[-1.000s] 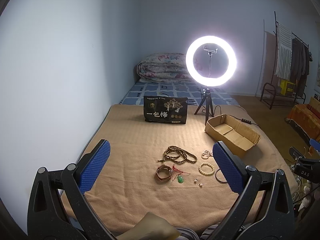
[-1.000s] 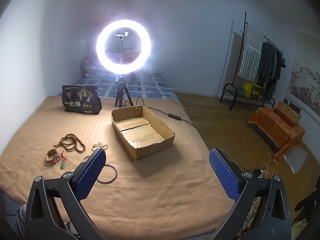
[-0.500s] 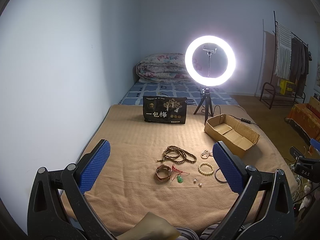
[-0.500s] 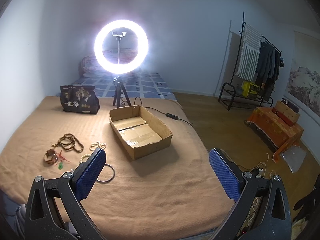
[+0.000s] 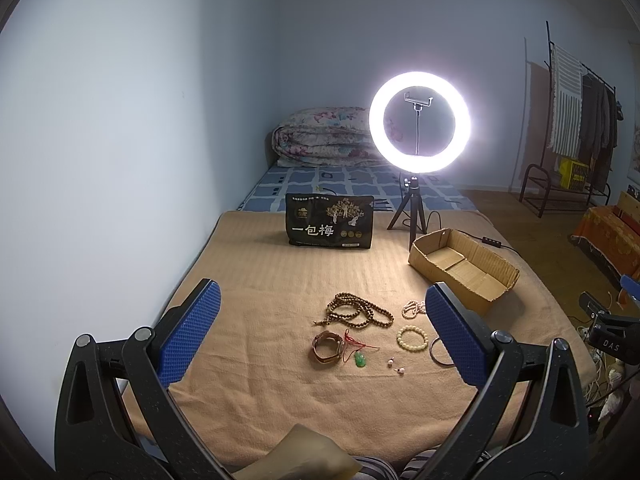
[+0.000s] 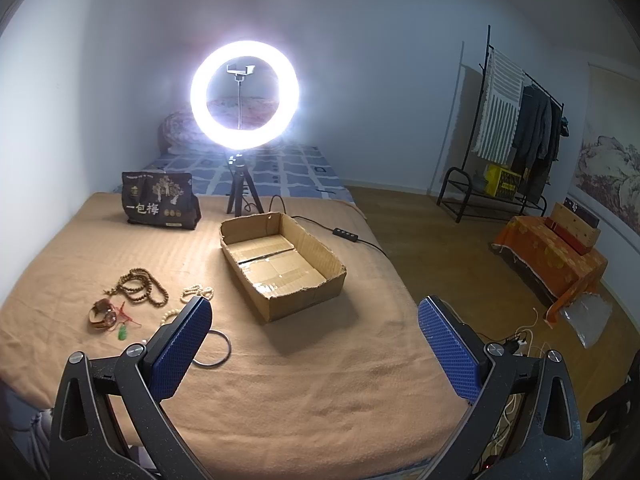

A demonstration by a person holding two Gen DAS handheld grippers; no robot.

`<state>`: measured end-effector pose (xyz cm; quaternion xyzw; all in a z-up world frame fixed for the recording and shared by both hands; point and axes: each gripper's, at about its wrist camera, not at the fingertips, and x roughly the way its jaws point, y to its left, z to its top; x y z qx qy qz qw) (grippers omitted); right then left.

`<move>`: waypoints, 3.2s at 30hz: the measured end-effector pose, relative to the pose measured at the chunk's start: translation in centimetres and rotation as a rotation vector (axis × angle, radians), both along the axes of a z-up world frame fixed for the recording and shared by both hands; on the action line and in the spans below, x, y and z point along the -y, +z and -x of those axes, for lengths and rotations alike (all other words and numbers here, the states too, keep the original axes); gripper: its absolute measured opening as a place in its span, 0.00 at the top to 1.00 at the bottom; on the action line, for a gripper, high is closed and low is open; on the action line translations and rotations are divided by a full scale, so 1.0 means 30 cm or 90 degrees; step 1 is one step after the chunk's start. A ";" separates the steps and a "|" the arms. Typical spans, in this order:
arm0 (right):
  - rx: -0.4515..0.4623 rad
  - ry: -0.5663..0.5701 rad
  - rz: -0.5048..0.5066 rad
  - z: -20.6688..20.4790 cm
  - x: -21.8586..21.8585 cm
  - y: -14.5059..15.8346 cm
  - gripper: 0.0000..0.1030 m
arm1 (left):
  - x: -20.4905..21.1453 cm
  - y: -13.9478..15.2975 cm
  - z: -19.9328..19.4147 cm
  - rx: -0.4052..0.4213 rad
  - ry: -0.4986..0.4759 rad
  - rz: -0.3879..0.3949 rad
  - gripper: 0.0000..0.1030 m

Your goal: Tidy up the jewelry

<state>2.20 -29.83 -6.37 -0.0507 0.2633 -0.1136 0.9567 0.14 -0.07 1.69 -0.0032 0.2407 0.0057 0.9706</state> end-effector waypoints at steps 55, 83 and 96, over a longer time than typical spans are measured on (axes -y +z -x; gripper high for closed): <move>-0.144 0.161 -0.084 -0.352 -0.080 -0.326 0.00 | -0.181 -0.625 -0.442 -0.256 -0.037 0.089 0.18; -0.349 0.250 -0.134 -0.546 -0.181 -0.705 0.09 | -0.154 -0.943 -0.702 -0.407 -0.072 0.176 0.80; -0.353 0.251 -0.095 -0.565 -0.213 -0.710 0.30 | -0.127 -0.938 -0.700 -0.396 -0.061 0.136 0.94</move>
